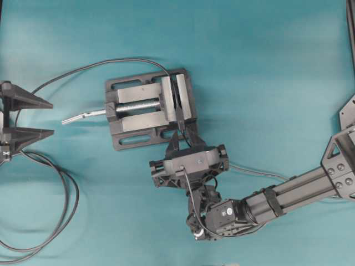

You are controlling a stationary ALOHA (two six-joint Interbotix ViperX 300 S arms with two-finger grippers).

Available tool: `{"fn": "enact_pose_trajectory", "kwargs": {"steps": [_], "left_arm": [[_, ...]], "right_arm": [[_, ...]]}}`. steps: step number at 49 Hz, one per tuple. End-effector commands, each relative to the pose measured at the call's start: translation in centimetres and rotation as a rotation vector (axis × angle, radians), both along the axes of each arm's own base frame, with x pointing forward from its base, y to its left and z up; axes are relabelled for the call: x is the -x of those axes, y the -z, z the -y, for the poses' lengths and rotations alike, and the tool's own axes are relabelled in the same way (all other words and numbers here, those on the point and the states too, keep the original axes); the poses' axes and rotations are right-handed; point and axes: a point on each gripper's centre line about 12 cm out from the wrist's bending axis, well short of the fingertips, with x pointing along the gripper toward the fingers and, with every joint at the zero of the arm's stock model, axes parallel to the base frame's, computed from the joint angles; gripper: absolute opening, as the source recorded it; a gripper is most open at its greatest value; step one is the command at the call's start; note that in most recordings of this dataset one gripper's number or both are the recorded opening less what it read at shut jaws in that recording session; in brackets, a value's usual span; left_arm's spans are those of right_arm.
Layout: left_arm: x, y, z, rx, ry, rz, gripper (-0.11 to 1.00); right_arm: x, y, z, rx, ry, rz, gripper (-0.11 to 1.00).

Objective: Insert the USB cable into the fixed female connector.
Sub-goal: 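Open the right gripper and pull it back from the plugged cable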

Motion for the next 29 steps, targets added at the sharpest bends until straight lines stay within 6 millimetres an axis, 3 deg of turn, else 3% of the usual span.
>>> {"fn": "enact_pose_trajectory", "kwargs": {"steps": [1, 22, 29], "left_arm": [[-0.2, -0.4, 0.0, 0.003, -0.003, 0.011, 0.97], [-0.2, -0.4, 0.0, 0.003, -0.003, 0.011, 0.97], [-0.2, -0.4, 0.0, 0.003, -0.003, 0.011, 0.97]], "right_arm": [[-0.3, -3.2, -0.8, -0.027, -0.011, 0.072, 0.38], [1.9, -4.4, -1.6, -0.020, -0.045, 0.063, 0.39], [2.9, -4.3, -1.3, -0.049, -0.089, 0.045, 0.49]]}}
